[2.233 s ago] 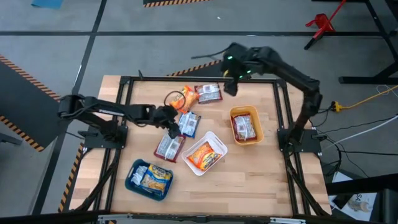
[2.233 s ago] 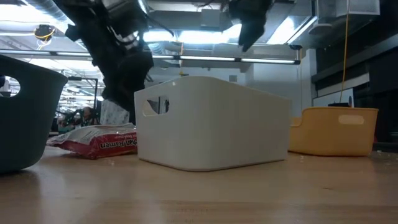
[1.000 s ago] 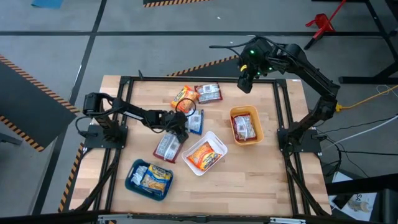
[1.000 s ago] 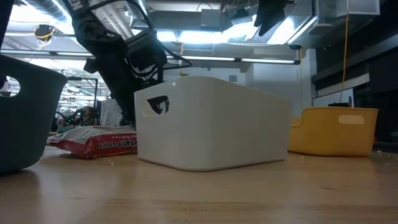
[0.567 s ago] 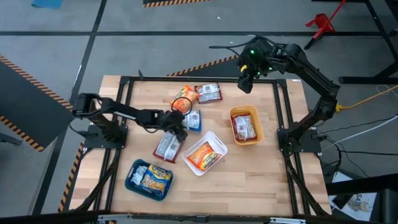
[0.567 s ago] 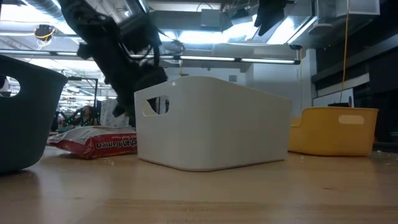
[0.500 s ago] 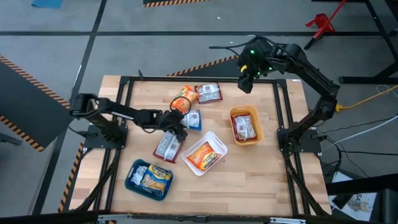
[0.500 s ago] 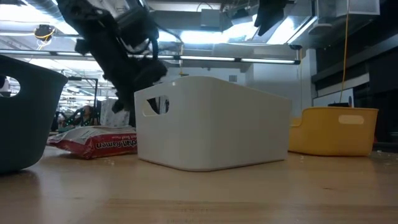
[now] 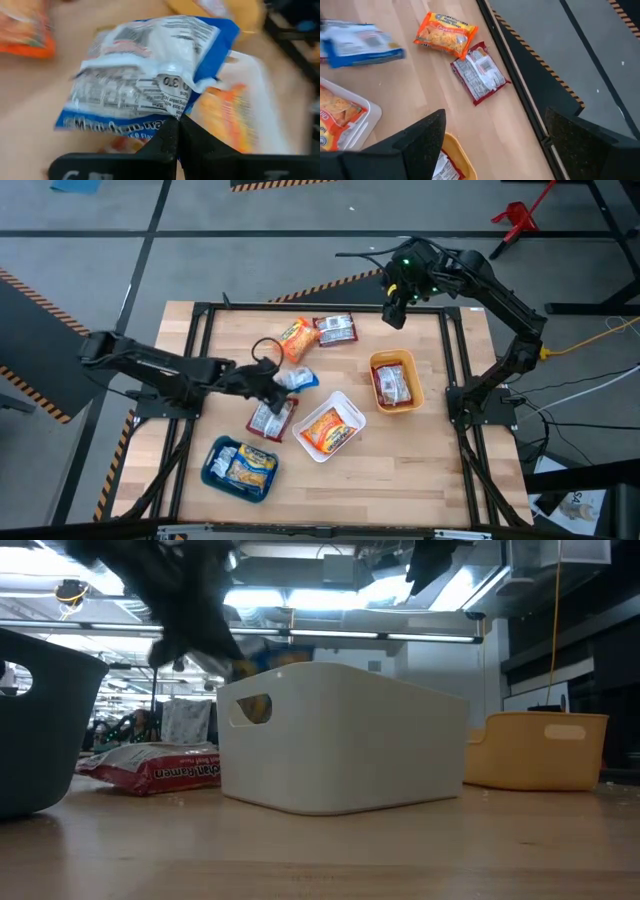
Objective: Sort Maruchan noodles
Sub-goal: Put the blue noodle pack into the green bin
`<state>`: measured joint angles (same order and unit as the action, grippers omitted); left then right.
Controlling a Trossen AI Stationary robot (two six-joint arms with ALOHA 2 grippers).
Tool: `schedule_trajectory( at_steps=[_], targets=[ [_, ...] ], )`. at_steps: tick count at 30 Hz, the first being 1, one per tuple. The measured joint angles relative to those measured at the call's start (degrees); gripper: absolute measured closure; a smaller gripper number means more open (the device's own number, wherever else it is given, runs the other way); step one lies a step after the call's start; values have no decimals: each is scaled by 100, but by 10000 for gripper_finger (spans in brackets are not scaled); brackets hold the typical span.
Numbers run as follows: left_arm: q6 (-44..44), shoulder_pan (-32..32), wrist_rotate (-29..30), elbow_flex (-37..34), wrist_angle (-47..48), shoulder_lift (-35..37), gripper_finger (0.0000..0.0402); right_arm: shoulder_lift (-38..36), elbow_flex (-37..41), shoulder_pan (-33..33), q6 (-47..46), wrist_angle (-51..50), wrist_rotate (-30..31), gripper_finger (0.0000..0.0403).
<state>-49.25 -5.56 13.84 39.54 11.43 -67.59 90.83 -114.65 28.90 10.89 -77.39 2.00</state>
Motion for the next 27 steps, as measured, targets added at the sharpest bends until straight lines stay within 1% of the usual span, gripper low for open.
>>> schedule_trajectory(
  at_steps=[4,9,15,18,21,27],
  targets=[
    [-481,-532,-176,335,1018,491,401,0,0,0,52,28,-3,75],
    [-696,-1191,-661,1018,2312,749,401,0,0,-2,116,124,-4,75],
    [-1733,-1889,-631,1928,3638,778,401,0,0,0,112,120,-26,75],
    [-2327,-2255,-649,2233,3924,774,401,0,0,0,110,118,-145,75],
    [-2942,-2638,-638,2427,3997,774,401,0,0,-2,108,118,-207,75],
    [-4437,-3366,-592,2464,4003,684,401,0,0,0,104,117,-266,75]
  ],
)
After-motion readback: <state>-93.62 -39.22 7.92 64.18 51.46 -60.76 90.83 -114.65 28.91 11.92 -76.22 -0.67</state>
